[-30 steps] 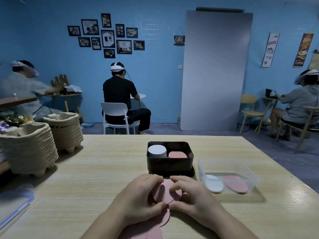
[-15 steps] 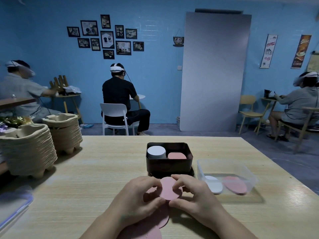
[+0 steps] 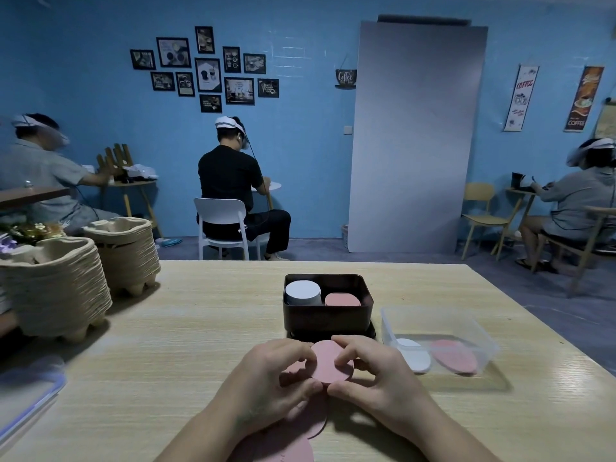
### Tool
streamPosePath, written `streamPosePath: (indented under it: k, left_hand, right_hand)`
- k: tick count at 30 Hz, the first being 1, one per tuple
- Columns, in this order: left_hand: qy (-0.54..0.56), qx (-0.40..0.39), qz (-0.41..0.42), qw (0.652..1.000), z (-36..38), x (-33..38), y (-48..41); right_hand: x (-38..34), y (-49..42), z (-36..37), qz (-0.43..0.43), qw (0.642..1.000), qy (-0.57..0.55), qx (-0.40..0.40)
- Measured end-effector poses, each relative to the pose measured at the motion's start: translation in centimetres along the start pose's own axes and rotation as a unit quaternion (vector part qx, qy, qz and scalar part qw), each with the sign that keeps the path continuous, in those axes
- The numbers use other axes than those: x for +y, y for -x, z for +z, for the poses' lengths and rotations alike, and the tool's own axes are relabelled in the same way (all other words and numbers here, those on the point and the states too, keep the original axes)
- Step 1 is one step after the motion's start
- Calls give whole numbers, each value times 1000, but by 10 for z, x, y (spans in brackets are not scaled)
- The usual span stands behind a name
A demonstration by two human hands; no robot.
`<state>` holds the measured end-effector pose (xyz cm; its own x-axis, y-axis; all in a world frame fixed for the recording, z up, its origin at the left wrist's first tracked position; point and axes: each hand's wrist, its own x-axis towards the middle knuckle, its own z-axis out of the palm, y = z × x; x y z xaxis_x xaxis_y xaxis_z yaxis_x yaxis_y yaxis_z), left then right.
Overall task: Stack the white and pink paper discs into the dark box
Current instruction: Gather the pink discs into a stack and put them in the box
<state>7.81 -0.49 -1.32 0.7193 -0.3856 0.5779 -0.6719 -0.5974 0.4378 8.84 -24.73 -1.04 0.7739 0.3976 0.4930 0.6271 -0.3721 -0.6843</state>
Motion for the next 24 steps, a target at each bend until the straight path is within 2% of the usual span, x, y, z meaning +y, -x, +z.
streamPosePath:
  k: [7, 18, 24]
  left_hand:
    - [4, 15, 20, 1000, 0, 2, 0]
    - [-5, 5, 15, 1000, 2, 3, 0]
    - [-53, -15, 19, 998, 4, 0, 0]
  right_hand:
    - [0, 0, 0, -9, 999, 49, -22]
    - [4, 1, 2, 10, 999, 18, -33]
    - [6, 0, 1, 20, 999, -3, -40]
